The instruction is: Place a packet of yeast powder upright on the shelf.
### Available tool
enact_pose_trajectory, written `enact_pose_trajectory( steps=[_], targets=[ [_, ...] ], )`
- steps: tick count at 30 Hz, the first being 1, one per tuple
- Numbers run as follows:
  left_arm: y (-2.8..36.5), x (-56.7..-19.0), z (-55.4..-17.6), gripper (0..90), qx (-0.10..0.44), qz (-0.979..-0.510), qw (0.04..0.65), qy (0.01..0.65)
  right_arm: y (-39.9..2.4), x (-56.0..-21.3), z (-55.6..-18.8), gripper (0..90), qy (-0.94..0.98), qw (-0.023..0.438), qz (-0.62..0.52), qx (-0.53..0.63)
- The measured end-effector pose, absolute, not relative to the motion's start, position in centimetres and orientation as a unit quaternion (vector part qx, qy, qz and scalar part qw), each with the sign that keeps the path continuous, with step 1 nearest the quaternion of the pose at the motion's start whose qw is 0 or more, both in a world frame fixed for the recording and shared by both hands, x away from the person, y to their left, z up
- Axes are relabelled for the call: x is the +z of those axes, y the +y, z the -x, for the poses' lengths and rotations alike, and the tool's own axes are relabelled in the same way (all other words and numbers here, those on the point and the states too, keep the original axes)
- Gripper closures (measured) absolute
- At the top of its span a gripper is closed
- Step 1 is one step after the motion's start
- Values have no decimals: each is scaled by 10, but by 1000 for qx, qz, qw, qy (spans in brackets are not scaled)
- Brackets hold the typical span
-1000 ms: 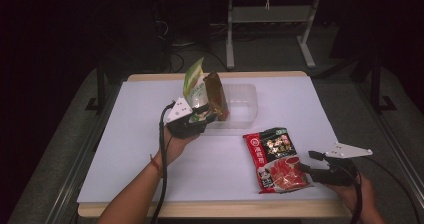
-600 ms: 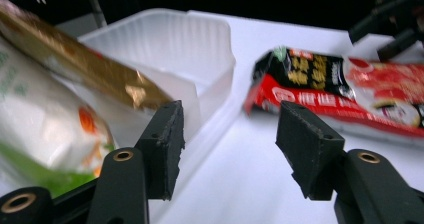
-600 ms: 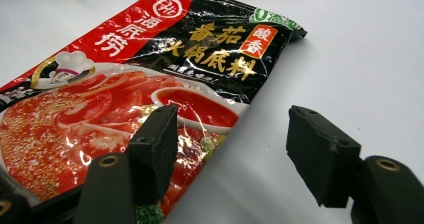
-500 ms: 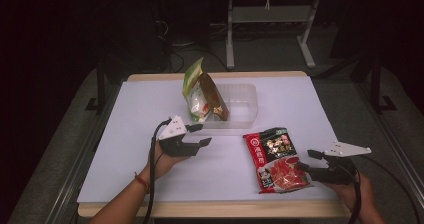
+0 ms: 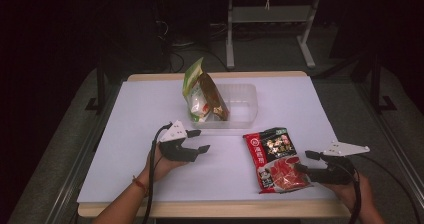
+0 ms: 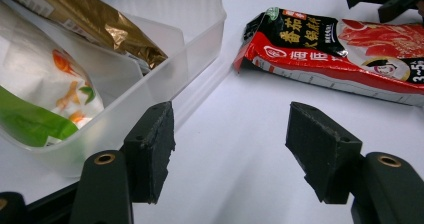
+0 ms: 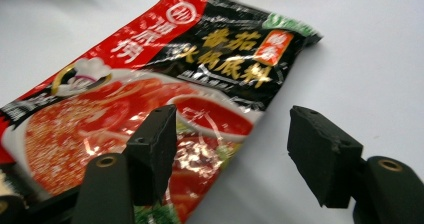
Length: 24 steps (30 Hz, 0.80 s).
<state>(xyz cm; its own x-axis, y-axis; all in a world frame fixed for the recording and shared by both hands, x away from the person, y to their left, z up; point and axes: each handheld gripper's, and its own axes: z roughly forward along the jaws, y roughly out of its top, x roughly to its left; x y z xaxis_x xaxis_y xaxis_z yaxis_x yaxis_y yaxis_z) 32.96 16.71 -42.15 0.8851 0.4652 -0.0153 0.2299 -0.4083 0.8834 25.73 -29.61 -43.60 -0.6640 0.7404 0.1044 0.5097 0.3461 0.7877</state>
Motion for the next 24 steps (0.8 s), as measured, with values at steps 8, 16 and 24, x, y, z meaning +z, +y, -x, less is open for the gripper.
enact_pose_trajectory(
  steps=[8, 16, 24],
  targets=[
    [163, -424, -330, 348, 105, -836, 497, 207, -293, -441, -260, 317, 816, 95, -396, 410],
    [158, -427, -332, 347, 97, -841, 489, 211, -295, -446, -261, 317, 811, 39, -406, 419],
    [148, -433, -332, 332, 51, -844, 490, 212, -288, -453, -263, 268, 816, -21, -399, 417]
  ],
)
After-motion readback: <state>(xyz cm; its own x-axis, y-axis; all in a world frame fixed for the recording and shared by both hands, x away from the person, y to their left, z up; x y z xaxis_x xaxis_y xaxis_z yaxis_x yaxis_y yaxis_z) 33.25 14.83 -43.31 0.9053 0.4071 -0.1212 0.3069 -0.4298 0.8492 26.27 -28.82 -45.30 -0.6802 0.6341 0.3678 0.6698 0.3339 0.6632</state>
